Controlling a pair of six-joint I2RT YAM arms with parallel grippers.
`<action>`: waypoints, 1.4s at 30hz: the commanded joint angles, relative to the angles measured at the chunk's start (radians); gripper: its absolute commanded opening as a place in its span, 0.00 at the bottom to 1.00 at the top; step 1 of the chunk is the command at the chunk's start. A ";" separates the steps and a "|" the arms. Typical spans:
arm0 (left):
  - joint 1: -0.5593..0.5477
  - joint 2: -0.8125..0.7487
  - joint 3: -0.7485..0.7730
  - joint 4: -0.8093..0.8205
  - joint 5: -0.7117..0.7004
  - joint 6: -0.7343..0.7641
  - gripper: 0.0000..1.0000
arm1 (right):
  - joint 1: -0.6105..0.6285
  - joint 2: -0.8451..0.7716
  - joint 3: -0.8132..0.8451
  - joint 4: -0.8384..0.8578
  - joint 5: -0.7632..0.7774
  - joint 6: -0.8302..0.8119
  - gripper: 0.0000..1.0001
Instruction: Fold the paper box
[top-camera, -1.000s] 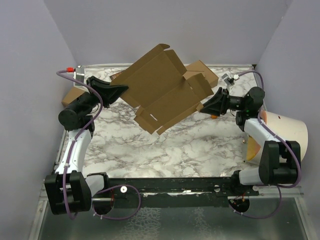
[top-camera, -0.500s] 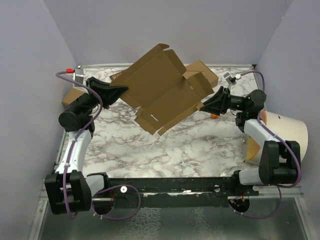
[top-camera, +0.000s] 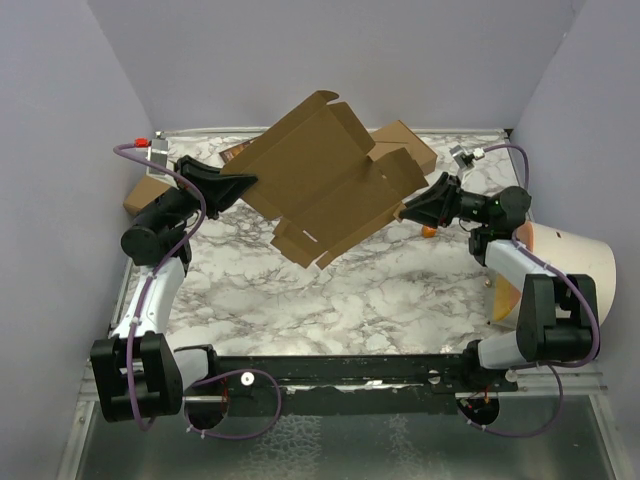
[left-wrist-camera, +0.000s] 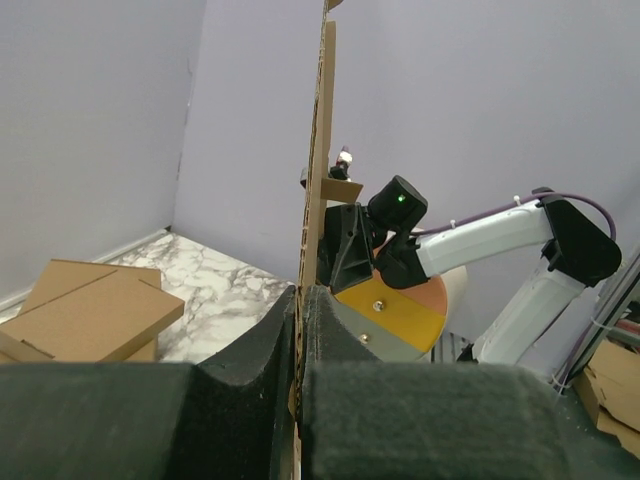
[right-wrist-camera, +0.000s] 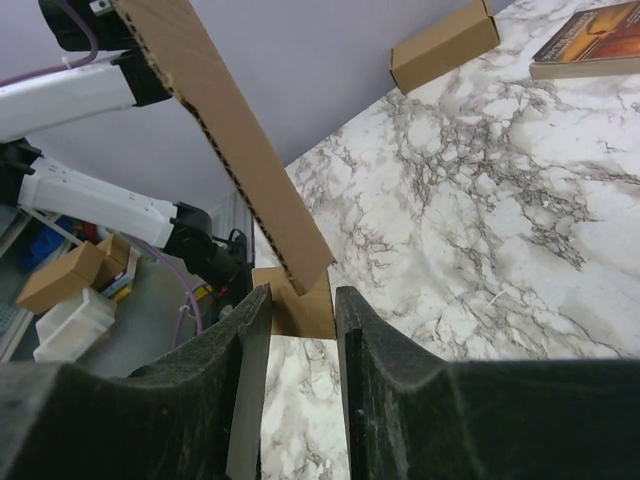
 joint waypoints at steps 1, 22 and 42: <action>0.008 0.001 0.000 0.058 -0.022 -0.019 0.00 | 0.007 0.007 -0.014 0.082 0.032 0.043 0.29; 0.007 -0.008 -0.005 -0.030 -0.009 0.058 0.00 | 0.007 -0.018 -0.009 0.024 -0.009 -0.027 0.17; 0.021 -0.115 -0.038 -0.348 -0.105 0.174 0.00 | -0.151 -0.171 0.222 -0.974 -0.026 -0.911 0.98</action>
